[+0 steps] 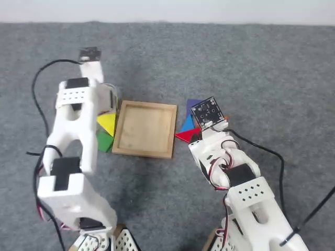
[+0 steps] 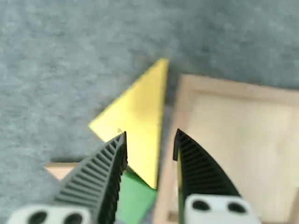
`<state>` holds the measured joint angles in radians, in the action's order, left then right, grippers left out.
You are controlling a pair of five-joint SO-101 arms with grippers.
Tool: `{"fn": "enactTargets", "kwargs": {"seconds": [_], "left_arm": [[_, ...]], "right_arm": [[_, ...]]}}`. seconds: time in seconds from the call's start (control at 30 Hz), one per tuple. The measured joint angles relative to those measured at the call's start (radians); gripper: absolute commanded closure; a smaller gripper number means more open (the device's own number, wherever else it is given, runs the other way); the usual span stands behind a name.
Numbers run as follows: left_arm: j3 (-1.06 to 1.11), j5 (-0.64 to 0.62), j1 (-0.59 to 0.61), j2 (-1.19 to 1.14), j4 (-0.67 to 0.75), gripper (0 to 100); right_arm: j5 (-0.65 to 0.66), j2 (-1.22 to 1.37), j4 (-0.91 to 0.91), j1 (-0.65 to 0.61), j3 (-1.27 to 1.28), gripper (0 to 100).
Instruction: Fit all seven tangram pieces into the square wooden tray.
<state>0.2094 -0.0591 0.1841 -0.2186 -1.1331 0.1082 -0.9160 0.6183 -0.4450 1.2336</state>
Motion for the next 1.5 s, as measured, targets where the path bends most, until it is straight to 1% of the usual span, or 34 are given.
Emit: {"fn": "enactTargets", "kwargs": {"seconds": [0.1,0.2,0.27,0.4,0.47,0.57,0.63,0.87,0.97,1.03,1.1,1.5], "left_arm": [[0.018,0.006,-0.052,0.014,0.003,85],[0.018,0.008,-0.052,0.015,0.009,85],[0.018,0.006,-0.018,0.015,0.021,84],[0.018,0.003,0.100,0.014,0.057,84],[0.018,0.003,0.133,0.002,0.081,80],[0.017,0.003,0.130,-0.064,0.104,70],[-0.008,0.006,0.129,-0.124,0.101,67],[-0.238,0.003,0.132,-0.299,-0.080,66],[-0.313,0.000,0.132,-0.367,-0.118,67],[-0.381,-0.034,0.130,-0.413,-0.153,67],[-0.436,-0.041,0.130,-0.456,-0.186,67],[-0.764,-0.041,0.153,-0.651,-0.390,66]], "right_arm": [[0.000,0.000,0.000,0.000,0.000,95.4],[0.000,0.000,0.000,0.000,0.000,95.4],[0.000,0.000,0.000,0.000,0.000,95.4],[0.000,0.000,0.000,0.000,0.000,95.4],[0.000,0.000,0.000,0.000,0.000,95.4],[0.000,0.000,0.000,0.000,0.000,95.4],[0.000,0.000,0.000,0.000,0.000,95.4],[0.000,0.000,0.000,0.000,0.000,95.4],[0.000,0.000,0.000,0.000,0.000,95.4],[0.000,0.000,0.000,0.000,0.000,95.4],[0.000,0.000,0.000,0.000,0.000,95.4],[0.000,0.000,0.000,0.000,0.000,95.4]]}}
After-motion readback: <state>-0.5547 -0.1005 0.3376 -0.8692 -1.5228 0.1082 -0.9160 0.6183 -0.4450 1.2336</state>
